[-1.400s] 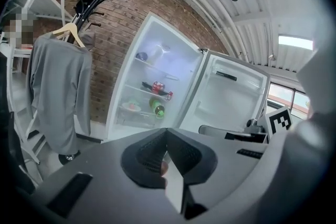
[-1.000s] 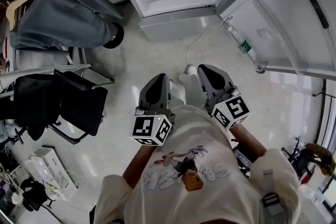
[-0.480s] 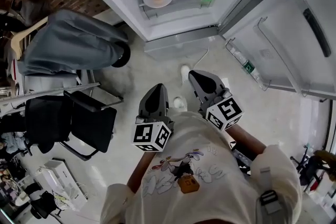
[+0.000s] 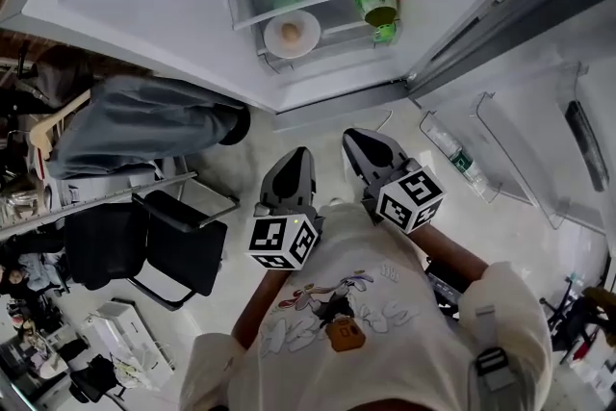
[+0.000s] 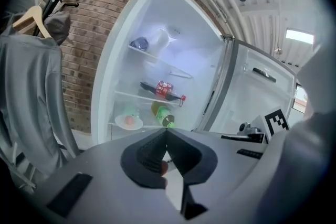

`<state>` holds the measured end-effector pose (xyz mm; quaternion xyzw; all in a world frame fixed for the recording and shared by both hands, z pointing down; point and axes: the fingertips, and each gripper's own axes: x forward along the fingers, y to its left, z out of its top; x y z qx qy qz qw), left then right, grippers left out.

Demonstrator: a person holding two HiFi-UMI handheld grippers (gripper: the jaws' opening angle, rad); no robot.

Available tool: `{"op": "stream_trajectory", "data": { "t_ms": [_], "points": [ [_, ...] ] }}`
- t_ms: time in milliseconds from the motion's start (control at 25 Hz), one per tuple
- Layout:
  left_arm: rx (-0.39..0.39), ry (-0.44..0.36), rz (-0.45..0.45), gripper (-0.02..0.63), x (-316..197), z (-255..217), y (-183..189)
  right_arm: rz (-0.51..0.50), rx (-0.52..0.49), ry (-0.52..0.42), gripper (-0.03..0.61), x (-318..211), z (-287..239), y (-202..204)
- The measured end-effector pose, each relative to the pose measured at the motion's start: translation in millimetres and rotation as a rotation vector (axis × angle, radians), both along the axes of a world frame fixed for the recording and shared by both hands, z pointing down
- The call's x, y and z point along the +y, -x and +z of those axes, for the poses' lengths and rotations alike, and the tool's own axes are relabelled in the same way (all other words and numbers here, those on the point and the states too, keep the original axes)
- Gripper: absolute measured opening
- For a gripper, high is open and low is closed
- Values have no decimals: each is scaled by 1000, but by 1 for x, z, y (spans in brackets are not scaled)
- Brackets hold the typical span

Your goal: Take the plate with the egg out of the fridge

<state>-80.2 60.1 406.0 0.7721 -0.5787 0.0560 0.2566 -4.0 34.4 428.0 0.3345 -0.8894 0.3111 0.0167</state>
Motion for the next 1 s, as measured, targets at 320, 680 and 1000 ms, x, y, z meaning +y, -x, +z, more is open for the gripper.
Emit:
{"op": "stream_trajectory", "data": {
  "t_ms": [320,680,1000],
  "points": [
    [-21,3,-17,9,-64,8,-6,-36,-57,89,6,-54,12,9],
    [-23,25,-75,9,-96,27,-3,0,-91,170,6,-93,30,3],
    [2,50,-66,9,-109,37,4,45,-128,290,6,-106,52,17]
  ]
}}
